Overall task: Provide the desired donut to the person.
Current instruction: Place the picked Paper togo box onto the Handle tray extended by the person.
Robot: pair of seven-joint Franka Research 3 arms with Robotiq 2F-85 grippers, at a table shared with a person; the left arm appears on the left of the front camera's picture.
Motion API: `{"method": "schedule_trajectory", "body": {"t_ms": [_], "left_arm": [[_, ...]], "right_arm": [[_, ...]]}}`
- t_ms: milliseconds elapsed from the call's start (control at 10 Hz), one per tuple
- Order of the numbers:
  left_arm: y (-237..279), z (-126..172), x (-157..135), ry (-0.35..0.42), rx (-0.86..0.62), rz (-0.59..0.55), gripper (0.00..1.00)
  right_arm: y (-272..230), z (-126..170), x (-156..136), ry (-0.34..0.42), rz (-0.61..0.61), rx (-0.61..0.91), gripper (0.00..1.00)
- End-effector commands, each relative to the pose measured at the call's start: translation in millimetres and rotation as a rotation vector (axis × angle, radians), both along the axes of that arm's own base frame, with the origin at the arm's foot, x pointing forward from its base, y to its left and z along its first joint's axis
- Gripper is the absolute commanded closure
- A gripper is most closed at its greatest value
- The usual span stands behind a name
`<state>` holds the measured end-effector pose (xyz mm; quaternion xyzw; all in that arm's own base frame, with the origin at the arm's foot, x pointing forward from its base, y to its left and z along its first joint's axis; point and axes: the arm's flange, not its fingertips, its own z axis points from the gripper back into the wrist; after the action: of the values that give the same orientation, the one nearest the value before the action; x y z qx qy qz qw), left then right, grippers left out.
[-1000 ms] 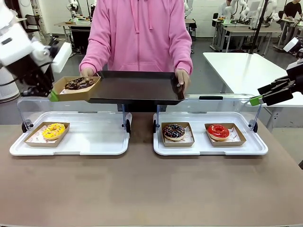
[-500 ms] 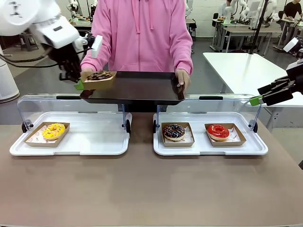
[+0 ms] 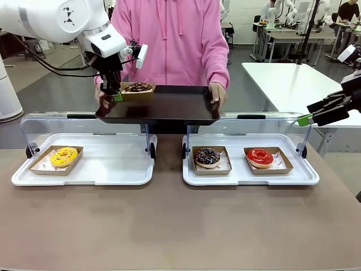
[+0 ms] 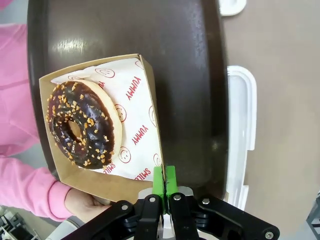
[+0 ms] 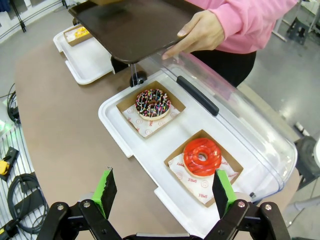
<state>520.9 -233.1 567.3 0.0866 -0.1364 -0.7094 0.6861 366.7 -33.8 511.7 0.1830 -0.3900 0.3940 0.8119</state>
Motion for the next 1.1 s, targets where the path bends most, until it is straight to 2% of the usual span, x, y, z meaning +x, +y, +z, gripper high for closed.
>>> {"method": "schedule_trajectory", "body": {"t_ms": [0,400,500,600,700,900,1000], "left_arm": [[-3,-6,18,-0.001,0.035,0.025,0.99],[-5,-16,32,0.024,0.050,0.036,0.99],[-6,-16,31,0.037,0.050,0.013,0.52],[-5,-14,31,0.066,0.055,0.025,0.41],[-4,-14,31,0.087,0.058,0.031,0.00],[-3,-11,30,0.114,0.049,0.035,0.00],[-2,-10,30,0.121,0.046,0.040,0.19]], "right_arm": [[0,-2,0,0.001,0.014,-0.001,0.00],[0,-2,0,0.001,0.014,-0.001,0.00],[0,-2,0,0.001,0.014,-0.001,0.00],[0,-2,0,0.001,0.014,-0.001,0.00],[0,-2,0,0.001,0.014,-0.001,0.00],[0,-2,0,0.001,0.014,-0.001,0.00],[0,-2,0,0.001,0.014,-0.001,0.00]]}}
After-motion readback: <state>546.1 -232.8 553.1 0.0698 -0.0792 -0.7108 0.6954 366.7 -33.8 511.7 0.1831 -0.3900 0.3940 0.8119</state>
